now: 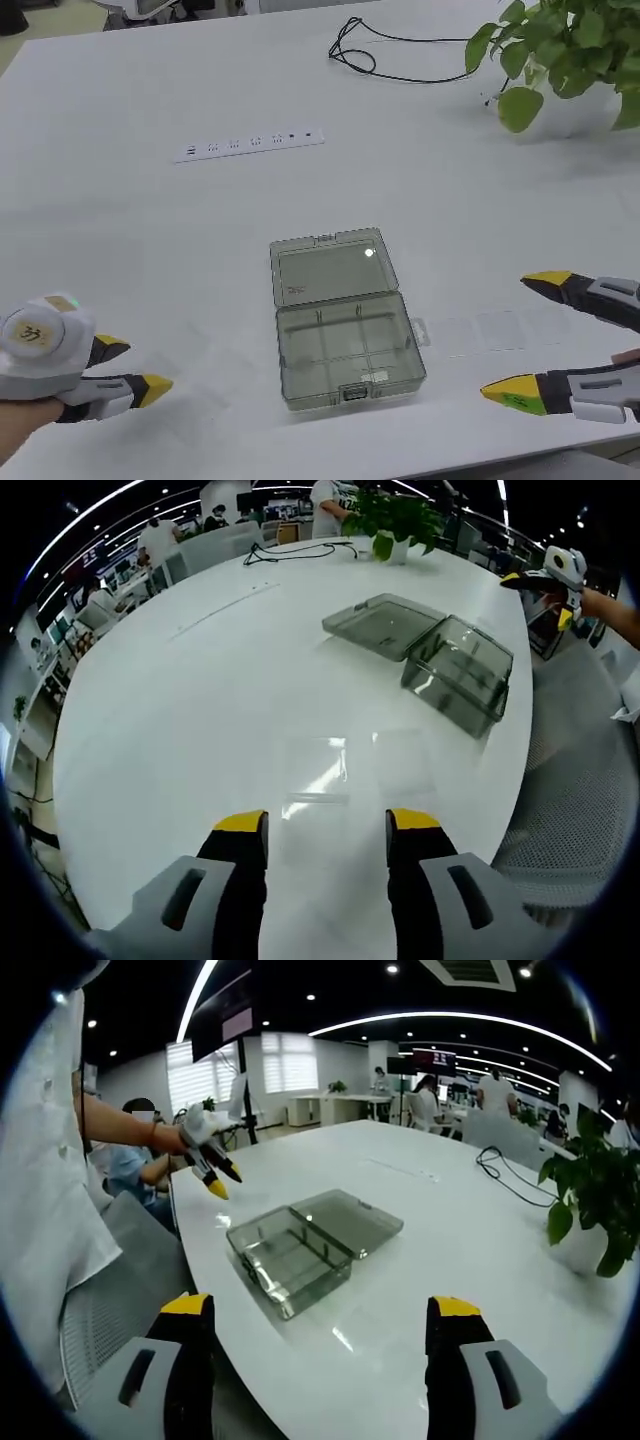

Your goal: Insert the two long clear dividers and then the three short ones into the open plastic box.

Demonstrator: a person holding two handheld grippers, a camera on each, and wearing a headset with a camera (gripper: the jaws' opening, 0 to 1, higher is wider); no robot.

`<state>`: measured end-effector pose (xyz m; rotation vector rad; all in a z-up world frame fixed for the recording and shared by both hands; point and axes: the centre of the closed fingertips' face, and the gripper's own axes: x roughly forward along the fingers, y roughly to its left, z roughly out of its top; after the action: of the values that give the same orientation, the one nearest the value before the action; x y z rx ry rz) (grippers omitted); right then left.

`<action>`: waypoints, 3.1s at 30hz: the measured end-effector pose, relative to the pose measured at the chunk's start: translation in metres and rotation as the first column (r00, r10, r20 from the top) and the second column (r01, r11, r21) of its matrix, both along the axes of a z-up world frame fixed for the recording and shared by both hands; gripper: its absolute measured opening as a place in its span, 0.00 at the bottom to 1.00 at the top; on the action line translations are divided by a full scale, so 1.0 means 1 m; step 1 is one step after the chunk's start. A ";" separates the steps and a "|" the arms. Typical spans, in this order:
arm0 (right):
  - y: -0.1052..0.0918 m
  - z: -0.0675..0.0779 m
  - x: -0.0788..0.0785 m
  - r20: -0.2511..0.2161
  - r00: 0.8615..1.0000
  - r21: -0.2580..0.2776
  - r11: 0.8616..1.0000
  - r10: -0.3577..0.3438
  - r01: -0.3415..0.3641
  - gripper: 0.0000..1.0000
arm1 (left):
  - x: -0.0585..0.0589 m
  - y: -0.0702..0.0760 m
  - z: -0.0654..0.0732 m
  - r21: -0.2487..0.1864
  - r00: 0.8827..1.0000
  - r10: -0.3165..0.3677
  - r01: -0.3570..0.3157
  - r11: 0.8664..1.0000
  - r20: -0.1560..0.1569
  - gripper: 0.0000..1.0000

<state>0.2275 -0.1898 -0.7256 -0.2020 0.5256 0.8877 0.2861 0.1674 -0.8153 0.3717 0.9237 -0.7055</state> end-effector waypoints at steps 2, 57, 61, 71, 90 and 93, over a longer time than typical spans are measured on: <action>0.000 0.000 0.000 0.000 1.000 0.000 1.000 0.000 0.000 0.87 | 0.000 0.002 -0.004 0.021 1.000 0.002 -0.001 1.000 -0.015 0.45; -0.002 -0.002 0.001 -0.001 1.000 0.013 1.000 -0.014 0.014 0.85 | 0.002 0.007 -0.032 0.175 0.980 0.079 -0.046 0.983 -0.182 0.32; 0.000 -0.002 0.001 -0.002 1.000 0.013 1.000 -0.011 0.011 0.85 | 0.002 0.008 -0.032 0.178 0.979 0.080 -0.047 0.983 -0.186 0.32; 0.001 -0.002 0.000 -0.005 1.000 0.013 1.000 -0.009 0.009 0.84 | 0.001 0.008 -0.032 0.179 0.979 0.069 -0.034 0.983 -0.190 0.32; -0.001 -0.002 -0.002 -0.008 1.000 0.013 1.000 -0.013 0.013 0.83 | 0.000 0.008 -0.030 0.165 0.975 0.058 -0.023 0.986 -0.214 0.31; -0.001 -0.003 -0.003 -0.013 1.000 0.013 1.000 -0.011 0.011 0.82 | 0.001 0.008 -0.030 0.158 0.974 0.065 -0.031 0.987 -0.216 0.31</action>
<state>0.2249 -0.1908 -0.7283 -0.1817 0.5325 0.8822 0.2867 0.1751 -0.8449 0.4116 1.1988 -0.6409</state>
